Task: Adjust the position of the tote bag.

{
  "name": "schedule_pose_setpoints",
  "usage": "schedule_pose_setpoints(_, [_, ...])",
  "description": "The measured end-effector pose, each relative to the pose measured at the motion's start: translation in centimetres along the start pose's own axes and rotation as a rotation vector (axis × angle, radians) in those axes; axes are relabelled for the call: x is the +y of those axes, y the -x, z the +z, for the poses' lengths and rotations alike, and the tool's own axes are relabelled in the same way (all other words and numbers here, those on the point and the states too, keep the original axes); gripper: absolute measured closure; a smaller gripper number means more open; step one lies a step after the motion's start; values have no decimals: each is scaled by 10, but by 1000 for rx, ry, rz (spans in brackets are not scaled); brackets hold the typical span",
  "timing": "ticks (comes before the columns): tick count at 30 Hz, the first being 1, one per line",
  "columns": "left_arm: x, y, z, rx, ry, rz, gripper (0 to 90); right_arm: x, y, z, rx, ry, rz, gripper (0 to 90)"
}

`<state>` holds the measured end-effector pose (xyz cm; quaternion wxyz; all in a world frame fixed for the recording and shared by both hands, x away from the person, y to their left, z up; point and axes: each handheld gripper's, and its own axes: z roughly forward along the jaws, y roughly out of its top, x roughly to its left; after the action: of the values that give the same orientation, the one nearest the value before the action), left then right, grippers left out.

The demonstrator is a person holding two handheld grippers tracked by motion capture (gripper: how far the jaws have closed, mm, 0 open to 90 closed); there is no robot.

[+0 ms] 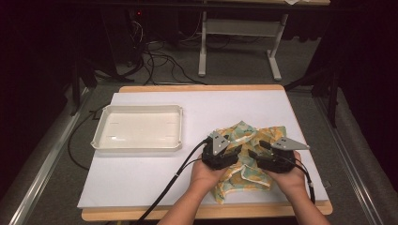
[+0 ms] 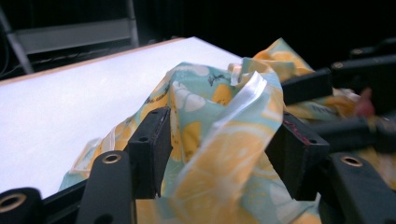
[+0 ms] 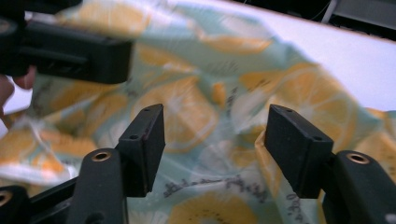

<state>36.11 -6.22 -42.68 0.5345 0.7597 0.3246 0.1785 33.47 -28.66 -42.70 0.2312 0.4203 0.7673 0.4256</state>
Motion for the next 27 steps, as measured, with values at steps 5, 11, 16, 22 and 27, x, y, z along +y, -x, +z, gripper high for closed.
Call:
schedule_pose_setpoints(5, [0,1,-3,-17,35,-20,510,-4,-1,17,31,-58,8,643])
schedule_pose_setpoints(11, [2,3,-4,-27,48,-19,575,-13,-3,7,77,-68,-23,900])
schedule_pose_setpoints(16, [0,3,3,-32,32,-28,594,-27,-9,-14,124,-91,-54,900])
schedule_pose_setpoints(22, [-5,5,16,-44,2,-34,598,-52,-20,-26,196,-167,-77,900])
schedule_pose_setpoints(27, [-12,0,27,-29,-42,-39,591,-62,-26,-19,247,-240,-97,900])
